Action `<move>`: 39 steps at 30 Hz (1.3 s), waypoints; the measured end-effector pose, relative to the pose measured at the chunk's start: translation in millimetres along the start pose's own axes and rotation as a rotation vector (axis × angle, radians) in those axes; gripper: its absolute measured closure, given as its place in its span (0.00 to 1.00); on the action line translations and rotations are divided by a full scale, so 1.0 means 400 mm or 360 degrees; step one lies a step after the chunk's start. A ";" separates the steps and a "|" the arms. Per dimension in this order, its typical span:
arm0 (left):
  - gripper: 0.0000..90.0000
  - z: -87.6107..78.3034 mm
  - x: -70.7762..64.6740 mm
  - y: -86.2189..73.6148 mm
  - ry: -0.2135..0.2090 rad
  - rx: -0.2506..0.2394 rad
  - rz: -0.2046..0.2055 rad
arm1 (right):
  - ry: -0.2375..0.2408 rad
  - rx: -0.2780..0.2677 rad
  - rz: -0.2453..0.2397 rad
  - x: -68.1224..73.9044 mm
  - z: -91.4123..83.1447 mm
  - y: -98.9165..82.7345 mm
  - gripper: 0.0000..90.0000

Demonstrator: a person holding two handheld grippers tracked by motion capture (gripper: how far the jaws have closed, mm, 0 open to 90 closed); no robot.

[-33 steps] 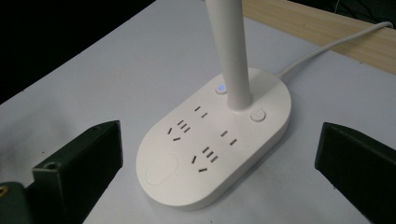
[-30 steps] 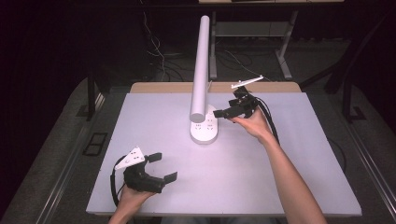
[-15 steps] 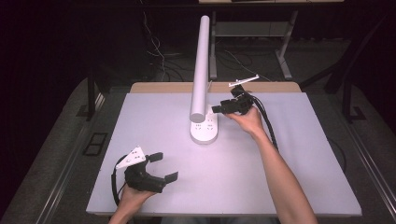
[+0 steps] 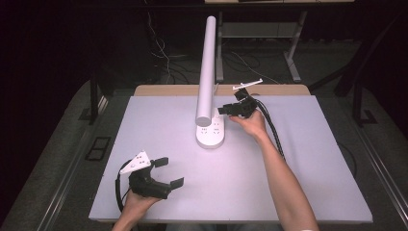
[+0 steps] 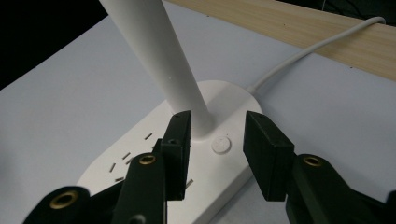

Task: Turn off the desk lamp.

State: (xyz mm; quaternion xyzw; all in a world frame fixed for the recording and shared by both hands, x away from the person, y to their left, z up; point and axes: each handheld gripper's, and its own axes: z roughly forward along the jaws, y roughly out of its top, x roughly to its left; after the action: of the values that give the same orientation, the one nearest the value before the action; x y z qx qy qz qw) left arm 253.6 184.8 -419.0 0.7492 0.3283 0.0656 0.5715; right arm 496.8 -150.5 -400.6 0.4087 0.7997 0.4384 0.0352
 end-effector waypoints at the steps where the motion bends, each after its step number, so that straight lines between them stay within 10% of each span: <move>1: 0.00 0.000 0.000 0.000 0.0000 -0.0001 0.0000 | -0.0009 0.0000 -0.0002 -0.001 0.005 0.000 0.71; 14: 0.00 -0.005 0.003 0.000 0.0003 -0.0007 -0.0001 | -0.0031 0.0022 0.0019 0.002 0.050 -0.006 0.99; 39: 0.00 -0.006 0.004 -0.001 0.0002 -0.0005 -0.0008 | -0.0107 0.0058 0.0024 0.014 0.092 -0.020 1.00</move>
State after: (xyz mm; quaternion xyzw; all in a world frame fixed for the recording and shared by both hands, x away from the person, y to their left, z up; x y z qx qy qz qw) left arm 253.7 187.8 -418.9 0.7475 0.3305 0.0651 0.5725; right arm 503.2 -124.2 -427.2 0.4298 0.8028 0.4101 0.0512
